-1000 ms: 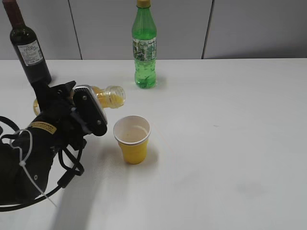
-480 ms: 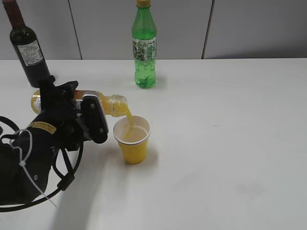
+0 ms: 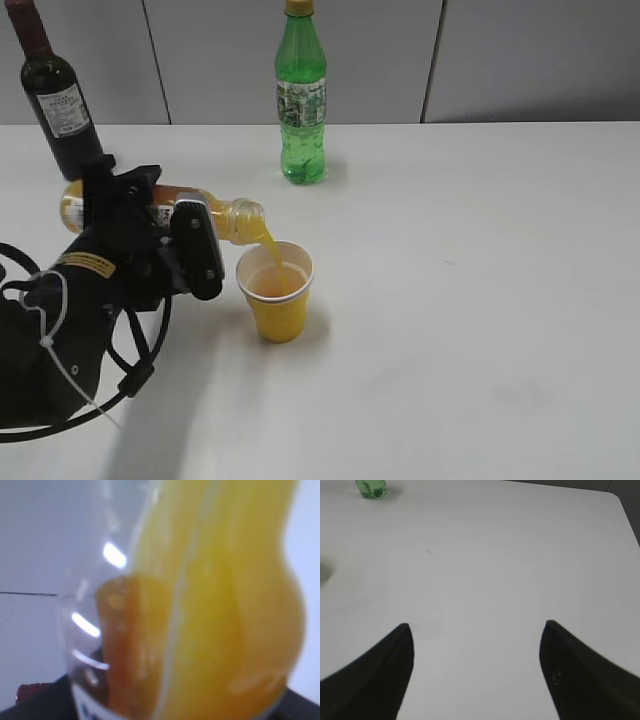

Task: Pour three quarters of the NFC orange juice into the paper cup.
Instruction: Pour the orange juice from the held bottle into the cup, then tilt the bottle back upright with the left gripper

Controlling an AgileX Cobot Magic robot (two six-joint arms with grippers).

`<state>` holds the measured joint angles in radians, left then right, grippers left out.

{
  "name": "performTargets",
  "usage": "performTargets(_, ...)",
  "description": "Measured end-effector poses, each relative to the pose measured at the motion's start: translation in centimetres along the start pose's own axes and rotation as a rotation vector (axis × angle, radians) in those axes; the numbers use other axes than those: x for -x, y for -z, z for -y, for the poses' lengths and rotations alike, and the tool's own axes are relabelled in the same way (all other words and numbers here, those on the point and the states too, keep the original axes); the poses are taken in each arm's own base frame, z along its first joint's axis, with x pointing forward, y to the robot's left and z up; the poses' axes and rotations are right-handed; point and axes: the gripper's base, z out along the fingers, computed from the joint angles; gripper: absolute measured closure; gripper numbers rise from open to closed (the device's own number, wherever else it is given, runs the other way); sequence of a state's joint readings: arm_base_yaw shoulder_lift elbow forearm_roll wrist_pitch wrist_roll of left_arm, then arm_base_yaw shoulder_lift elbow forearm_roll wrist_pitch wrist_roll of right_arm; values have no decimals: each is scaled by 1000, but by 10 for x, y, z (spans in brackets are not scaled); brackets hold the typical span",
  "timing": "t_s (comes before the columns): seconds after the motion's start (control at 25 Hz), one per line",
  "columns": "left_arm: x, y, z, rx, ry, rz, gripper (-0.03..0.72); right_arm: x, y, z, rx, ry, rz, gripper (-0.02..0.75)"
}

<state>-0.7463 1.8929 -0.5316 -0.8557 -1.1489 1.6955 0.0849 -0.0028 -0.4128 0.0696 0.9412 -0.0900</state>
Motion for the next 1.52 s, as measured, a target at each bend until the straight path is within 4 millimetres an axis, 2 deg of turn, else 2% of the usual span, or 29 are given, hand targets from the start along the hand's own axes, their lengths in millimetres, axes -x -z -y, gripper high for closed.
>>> performTargets(1.52, -4, 0, -2, 20, -127, -42, 227, 0, 0, 0, 0, 1, 0, 146)
